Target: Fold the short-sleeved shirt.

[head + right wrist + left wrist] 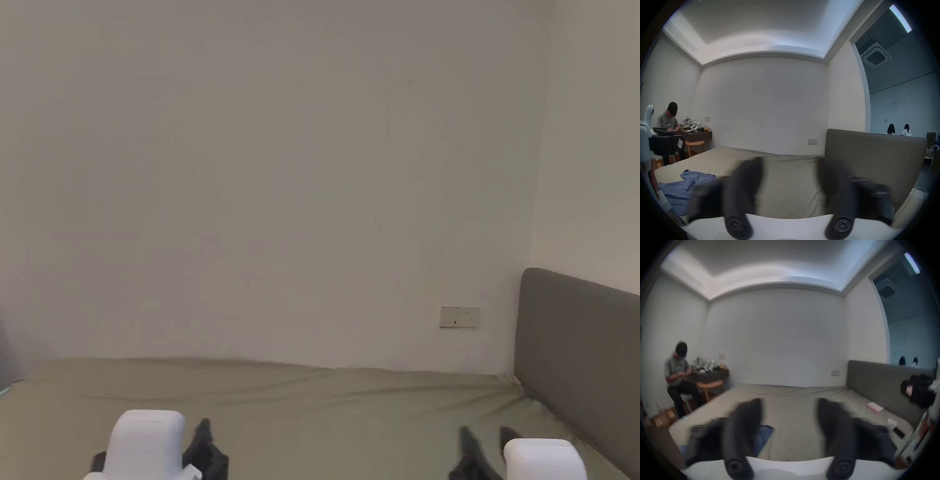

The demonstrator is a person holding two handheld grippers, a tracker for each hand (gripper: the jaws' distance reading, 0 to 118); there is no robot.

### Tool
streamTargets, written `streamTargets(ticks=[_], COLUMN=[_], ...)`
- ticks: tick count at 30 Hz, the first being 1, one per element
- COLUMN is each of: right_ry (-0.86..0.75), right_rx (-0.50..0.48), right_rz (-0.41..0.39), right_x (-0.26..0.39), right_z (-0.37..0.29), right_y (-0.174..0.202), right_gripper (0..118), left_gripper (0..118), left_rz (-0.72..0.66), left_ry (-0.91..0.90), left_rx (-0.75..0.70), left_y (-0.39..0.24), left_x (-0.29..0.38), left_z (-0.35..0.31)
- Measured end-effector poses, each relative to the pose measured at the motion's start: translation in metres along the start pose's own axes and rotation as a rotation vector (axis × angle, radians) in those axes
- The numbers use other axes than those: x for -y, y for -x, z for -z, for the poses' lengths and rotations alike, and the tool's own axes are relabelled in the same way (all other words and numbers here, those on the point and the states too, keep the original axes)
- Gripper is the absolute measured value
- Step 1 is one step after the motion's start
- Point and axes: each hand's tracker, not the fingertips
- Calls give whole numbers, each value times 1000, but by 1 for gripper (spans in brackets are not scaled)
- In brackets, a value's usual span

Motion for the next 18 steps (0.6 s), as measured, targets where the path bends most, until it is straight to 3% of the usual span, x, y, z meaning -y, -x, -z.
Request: streamTargets(ticks=[1, 5, 13, 18], right_ry=[-1, 6, -20, -12], right_rx=[49, -49, -24, -21], right_rz=[9, 58, -6, 23], right_x=[0, -2, 1, -2], right_z=[2, 4, 3, 9], right_y=[-1, -11, -5, -4], right_gripper=[3, 3, 3, 3], left_gripper=[15, 8, 0, 0], left_rz=[0, 8, -67, -45], left_ry=[-14, -39, 4, 9], left_rx=[2, 23, 27, 21], left_y=[-3, -8, -2, -3], left_x=[1, 4, 10, 14], left_z=[1, -2, 11, 19])
